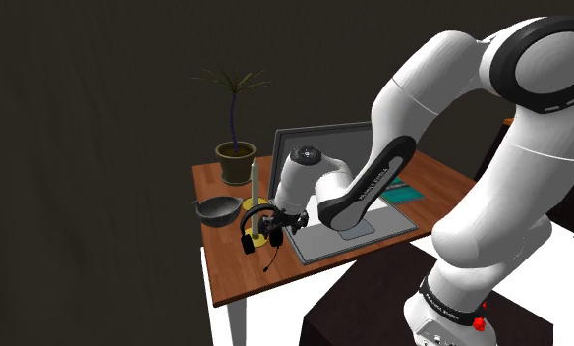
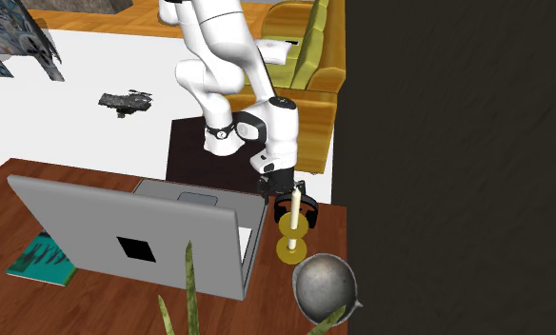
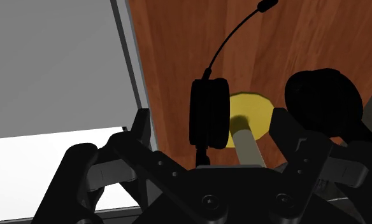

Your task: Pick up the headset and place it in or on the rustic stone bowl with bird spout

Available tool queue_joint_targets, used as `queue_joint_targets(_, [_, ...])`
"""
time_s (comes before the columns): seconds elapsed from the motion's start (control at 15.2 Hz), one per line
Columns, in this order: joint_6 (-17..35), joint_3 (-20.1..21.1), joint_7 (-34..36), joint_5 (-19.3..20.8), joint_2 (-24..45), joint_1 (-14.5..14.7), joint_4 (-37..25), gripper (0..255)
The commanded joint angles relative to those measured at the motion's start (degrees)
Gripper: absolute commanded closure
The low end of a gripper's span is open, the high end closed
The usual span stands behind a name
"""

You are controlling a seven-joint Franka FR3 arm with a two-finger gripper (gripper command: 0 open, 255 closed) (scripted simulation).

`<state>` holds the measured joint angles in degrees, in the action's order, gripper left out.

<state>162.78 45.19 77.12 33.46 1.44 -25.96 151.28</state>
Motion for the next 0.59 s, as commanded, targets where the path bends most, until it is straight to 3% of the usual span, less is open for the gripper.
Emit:
queue_joint_targets(0.0, [0.00,-0.01,0.07,0.10,0.04,0.00,-0.02,0])
queue_joint_targets(0.07, [0.00,-0.01,0.07,0.09,0.04,0.00,-0.02,255])
queue_joint_targets(0.53, [0.00,-0.01,0.06,0.08,0.03,0.00,-0.02,255])
